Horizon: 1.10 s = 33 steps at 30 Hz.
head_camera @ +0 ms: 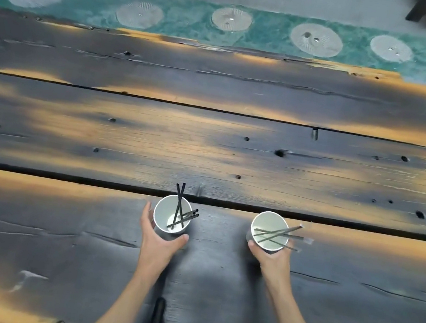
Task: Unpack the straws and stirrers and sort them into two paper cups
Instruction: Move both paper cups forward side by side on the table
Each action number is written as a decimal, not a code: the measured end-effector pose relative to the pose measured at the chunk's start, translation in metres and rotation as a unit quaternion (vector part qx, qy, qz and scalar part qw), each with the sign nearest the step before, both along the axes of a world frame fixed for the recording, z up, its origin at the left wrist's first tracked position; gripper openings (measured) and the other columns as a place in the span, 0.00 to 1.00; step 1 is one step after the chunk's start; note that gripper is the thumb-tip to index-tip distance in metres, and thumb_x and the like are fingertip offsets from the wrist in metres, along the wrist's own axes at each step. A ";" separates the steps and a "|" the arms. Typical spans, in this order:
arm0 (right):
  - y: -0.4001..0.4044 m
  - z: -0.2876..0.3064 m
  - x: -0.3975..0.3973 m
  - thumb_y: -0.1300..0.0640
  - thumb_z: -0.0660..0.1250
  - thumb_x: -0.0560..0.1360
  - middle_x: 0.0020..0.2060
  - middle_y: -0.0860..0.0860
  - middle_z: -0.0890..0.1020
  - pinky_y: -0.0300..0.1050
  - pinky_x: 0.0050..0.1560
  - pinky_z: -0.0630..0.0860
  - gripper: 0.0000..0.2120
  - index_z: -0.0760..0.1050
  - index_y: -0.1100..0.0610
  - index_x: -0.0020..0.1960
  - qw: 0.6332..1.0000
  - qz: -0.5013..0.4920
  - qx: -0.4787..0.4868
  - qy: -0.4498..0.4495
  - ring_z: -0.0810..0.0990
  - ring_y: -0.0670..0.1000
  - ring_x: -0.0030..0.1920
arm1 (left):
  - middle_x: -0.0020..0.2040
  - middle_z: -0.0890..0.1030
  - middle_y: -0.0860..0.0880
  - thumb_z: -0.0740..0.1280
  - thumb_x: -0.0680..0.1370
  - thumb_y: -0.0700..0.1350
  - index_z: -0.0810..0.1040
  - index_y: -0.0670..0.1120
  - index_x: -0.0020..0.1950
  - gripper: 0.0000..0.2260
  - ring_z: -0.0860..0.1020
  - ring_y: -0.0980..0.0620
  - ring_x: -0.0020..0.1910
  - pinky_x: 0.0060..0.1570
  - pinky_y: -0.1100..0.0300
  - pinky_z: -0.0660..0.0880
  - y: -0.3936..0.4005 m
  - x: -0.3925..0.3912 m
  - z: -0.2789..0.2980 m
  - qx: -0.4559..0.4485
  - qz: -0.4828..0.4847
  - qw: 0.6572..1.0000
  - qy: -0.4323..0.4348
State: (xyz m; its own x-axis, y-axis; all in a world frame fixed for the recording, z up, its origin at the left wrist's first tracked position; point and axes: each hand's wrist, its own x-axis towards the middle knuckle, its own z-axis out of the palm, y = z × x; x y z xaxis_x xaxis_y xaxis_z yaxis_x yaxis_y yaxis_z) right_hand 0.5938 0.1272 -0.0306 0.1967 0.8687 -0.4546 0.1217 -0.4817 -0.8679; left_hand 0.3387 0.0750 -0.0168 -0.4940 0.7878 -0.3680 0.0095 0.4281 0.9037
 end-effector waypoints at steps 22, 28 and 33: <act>0.055 0.017 -0.019 0.58 0.80 0.64 0.55 0.52 0.85 0.54 0.63 0.77 0.31 0.73 0.56 0.65 0.995 -0.032 0.089 0.031 0.82 0.51 0.57 | 0.63 0.75 0.54 0.81 0.65 0.36 0.67 0.53 0.67 0.37 0.76 0.59 0.61 0.61 0.61 0.72 0.059 -0.004 0.014 0.066 0.054 0.996 0.022; 0.135 0.023 -0.041 0.55 0.79 0.64 0.56 0.53 0.84 0.52 0.63 0.77 0.33 0.71 0.57 0.65 0.993 -0.013 0.112 0.036 0.83 0.51 0.56 | 0.59 0.75 0.57 0.79 0.66 0.35 0.68 0.51 0.66 0.34 0.76 0.69 0.53 0.50 0.77 0.71 0.139 -0.025 0.026 0.085 0.053 0.994 0.035; 0.213 0.016 -0.060 0.56 0.79 0.63 0.56 0.56 0.84 0.50 0.61 0.79 0.33 0.71 0.61 0.65 0.992 -0.003 0.124 0.033 0.83 0.50 0.55 | 0.58 0.77 0.54 0.79 0.66 0.35 0.69 0.49 0.65 0.32 0.77 0.67 0.52 0.48 0.76 0.73 0.222 -0.045 0.030 0.108 0.059 0.991 0.043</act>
